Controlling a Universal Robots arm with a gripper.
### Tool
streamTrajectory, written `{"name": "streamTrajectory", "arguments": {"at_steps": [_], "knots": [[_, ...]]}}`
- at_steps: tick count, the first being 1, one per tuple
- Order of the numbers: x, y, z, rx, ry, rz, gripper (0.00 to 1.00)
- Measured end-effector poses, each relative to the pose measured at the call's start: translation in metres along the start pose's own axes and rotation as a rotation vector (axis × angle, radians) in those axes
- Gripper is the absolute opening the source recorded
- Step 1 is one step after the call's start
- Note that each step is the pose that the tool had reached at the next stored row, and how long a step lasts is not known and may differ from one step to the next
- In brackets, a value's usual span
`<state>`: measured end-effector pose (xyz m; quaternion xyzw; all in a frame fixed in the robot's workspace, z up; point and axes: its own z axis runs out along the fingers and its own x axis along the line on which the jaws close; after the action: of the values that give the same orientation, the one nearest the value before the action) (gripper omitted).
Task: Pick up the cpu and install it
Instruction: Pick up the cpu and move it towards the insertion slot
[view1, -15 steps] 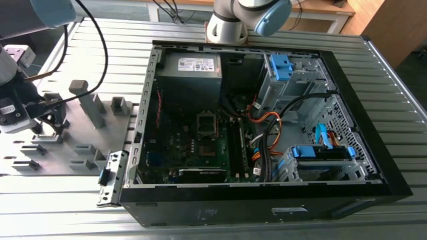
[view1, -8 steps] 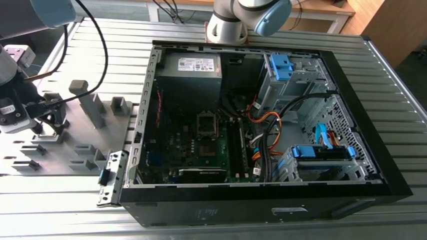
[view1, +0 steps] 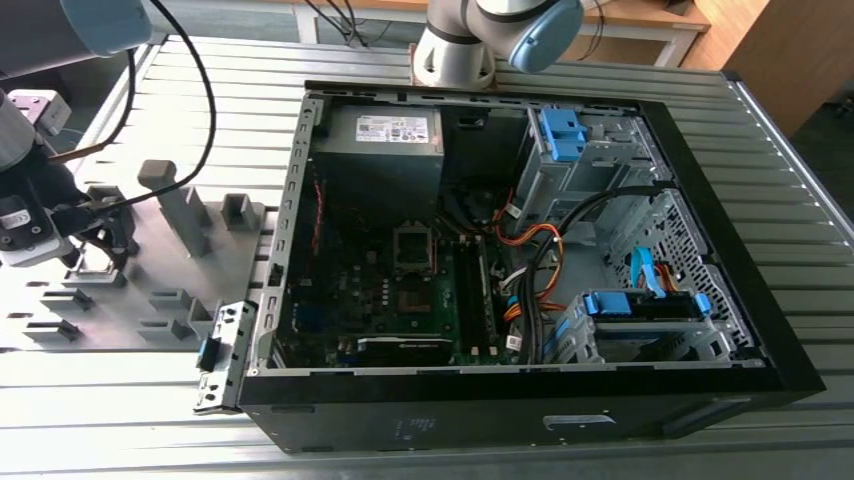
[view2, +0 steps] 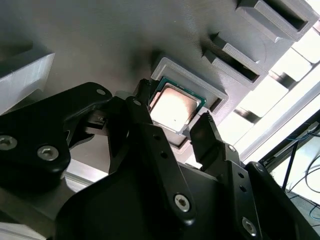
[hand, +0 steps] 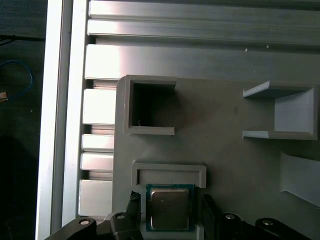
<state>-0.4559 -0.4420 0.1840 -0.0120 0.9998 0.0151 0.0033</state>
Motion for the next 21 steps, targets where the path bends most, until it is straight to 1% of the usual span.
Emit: {"name": "streamTrajectory", "arguments": {"at_steps": [12,13,15,16,21], "knots": [[0.0000,0.0000,-0.0011,0.0001,-0.0002,0.000,0.59],[0.0000,0.0000,-0.0011,0.0000,-0.0002,0.000,0.58],[0.0000,0.0000,-0.0012,0.0000,-0.0002,0.000,0.58],[0.0000,0.0001,-0.0012,0.0000,-0.0002,0.000,0.51],[0.0000,0.0001,-0.0014,0.0000,-0.0001,0.000,0.51]]}}
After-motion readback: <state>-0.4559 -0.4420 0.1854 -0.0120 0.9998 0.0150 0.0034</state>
